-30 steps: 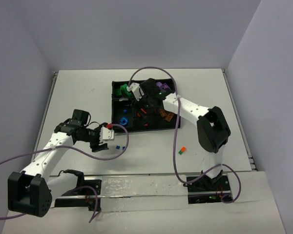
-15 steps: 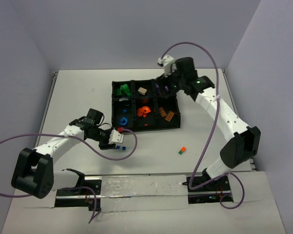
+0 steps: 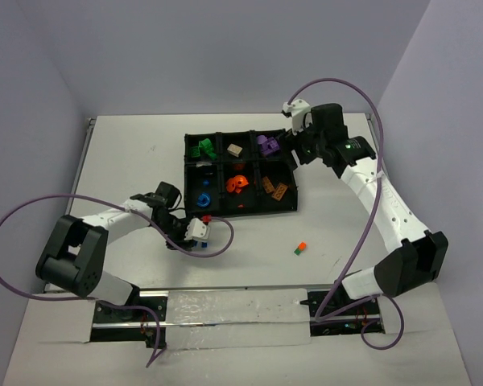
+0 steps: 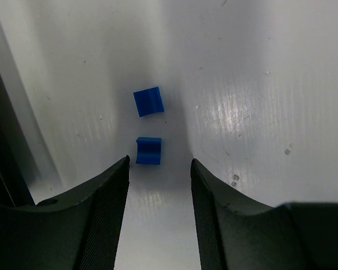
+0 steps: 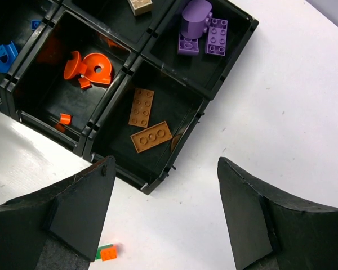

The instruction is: Sort the legos into containers by color

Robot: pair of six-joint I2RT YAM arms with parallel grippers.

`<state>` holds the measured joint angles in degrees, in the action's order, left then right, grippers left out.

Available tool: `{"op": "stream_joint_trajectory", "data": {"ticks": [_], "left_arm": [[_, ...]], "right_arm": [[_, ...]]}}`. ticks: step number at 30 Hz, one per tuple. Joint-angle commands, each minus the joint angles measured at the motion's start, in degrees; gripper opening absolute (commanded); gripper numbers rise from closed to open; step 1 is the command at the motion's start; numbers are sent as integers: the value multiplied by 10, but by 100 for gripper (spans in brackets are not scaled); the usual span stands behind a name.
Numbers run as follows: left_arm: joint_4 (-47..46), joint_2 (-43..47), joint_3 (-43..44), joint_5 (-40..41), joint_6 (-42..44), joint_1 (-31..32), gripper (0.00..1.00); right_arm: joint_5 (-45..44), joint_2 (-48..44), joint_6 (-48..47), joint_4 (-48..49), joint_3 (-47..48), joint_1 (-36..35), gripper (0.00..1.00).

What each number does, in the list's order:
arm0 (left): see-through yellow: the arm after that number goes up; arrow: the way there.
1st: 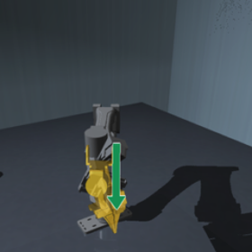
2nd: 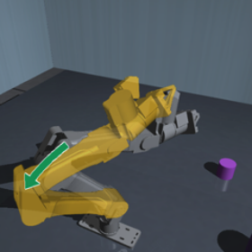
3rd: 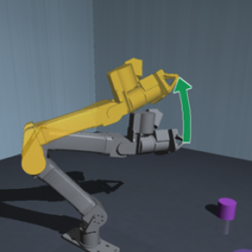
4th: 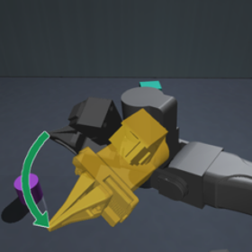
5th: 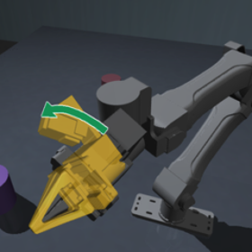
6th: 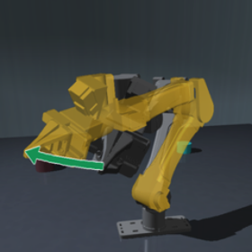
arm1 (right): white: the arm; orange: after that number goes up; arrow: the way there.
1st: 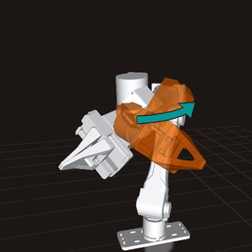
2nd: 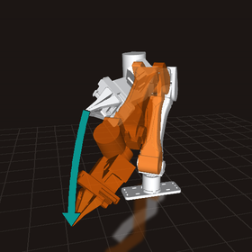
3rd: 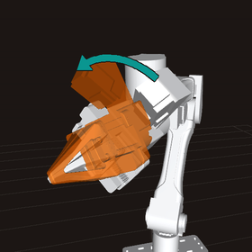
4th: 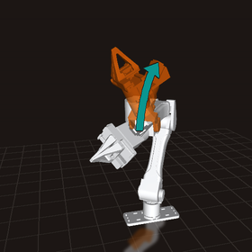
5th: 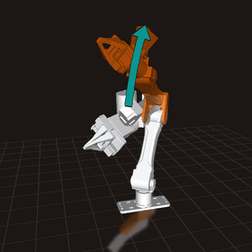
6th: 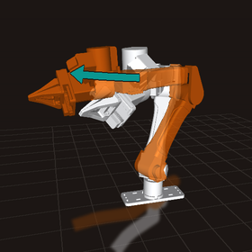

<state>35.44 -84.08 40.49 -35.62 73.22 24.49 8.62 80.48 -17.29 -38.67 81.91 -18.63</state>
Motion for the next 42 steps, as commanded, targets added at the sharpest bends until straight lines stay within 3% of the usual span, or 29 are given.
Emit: {"op": "stream_joint_trajectory", "data": {"ticks": [1,11,17,19,23,31,42], "left_arm": [[-29,-12,24,5,7,10,52],[-43,-15,7,19,-6,22,38],[-6,0,-4,22,21,22,23],[9,21,-10,20,19,21,18],[38,70,3,8,0,21,8],[6,134,94,-19,-152,21,4],[-55,-22,244,32,-248,-14,8]], "right_arm": [[-1,-27,-4,3,-8,8,80],[-3,-35,-10,3,-21,14,80],[-10,-44,-22,0,-41,26,82],[1,-63,-30,-4,-69,44,87],[18,-91,-47,-13,-130,77,88],[33,-153,-84,-52,-220,131,88],[24,-155,-95,-77,-257,147,88]]}}
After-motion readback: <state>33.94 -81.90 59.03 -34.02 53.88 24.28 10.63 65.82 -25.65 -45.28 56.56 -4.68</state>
